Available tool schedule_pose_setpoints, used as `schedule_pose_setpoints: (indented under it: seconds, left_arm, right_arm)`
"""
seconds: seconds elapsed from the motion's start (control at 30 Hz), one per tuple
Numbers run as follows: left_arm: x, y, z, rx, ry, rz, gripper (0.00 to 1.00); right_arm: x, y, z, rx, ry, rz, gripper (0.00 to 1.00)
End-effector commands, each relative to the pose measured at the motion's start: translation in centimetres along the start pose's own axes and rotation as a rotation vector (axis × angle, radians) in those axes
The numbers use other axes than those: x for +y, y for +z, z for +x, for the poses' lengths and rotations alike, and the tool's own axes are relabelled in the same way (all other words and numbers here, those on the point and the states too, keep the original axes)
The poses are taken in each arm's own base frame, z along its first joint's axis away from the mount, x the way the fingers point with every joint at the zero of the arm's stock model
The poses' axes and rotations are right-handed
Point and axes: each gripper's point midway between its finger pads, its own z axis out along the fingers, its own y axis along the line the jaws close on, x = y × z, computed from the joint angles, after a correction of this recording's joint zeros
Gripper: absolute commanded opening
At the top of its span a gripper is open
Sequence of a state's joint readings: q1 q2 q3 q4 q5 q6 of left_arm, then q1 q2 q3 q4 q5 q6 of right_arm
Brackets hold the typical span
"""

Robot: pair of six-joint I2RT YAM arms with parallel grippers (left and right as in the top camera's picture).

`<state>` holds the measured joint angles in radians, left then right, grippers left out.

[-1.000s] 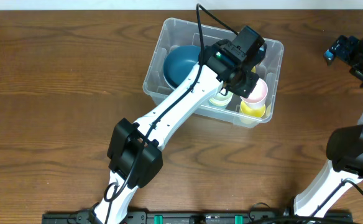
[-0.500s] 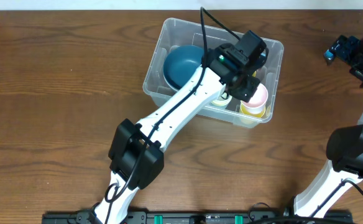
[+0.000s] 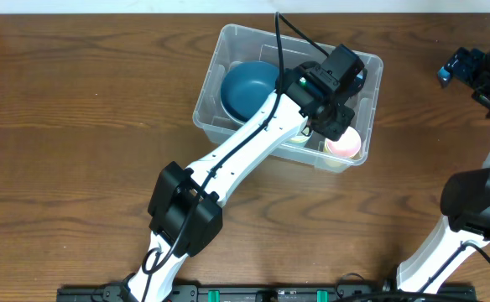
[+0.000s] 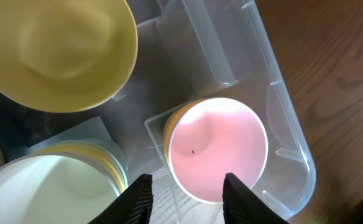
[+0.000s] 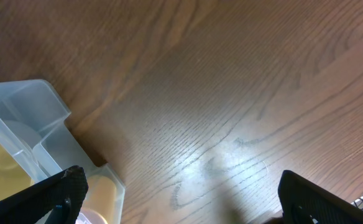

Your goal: Pack container

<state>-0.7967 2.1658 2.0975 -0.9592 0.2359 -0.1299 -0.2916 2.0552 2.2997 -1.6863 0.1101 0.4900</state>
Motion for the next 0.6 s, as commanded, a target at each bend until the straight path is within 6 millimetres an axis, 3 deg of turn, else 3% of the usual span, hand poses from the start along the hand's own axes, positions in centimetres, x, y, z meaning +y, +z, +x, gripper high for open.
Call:
schedule_pose_setpoints:
  seconds: [0.0,0.1,0.2,0.3,0.33,0.43,0.57]
  left_arm:
    - [0.2,-0.5,-0.6,-0.021,0.000,-0.004,0.43]
    - [-0.2,-3.4,-2.2,-0.091,0.006,0.006,0.60]
    - [-0.2,-7.9,-3.7,-0.183,0.005,0.008,0.70]
    - [1.9,-14.0,-3.9,-0.275,-0.026,-0.065,0.92]
    - [3.1,-16.3,-3.4,-0.296,-0.045,-0.110,0.97]
    - [6.4,-22.1,-1.3,-0.340,-0.107,-0.231,0.98]
    - [10.2,-29.6,3.0,-0.396,-0.242,-0.337,0.98]
  right_arm:
    - [-0.3,0.3,-0.1,0.000,0.012,0.016,0.99]
    - [-0.3,0.2,-0.1,0.000,0.012,0.016,0.99]
    - [-0.3,0.2,-0.1,0.000,0.012,0.016,0.99]
    - [-0.3,0.3,-0.1,0.000,0.013,0.016,0.99]
    - [-0.3,0.2,-0.1,0.000,0.012,0.016,0.99]
    - [-0.2,0.3,-0.1,0.000,0.011,0.016,0.99]
    - [-0.3,0.3,-0.1,0.000,0.013,0.016,0.99]
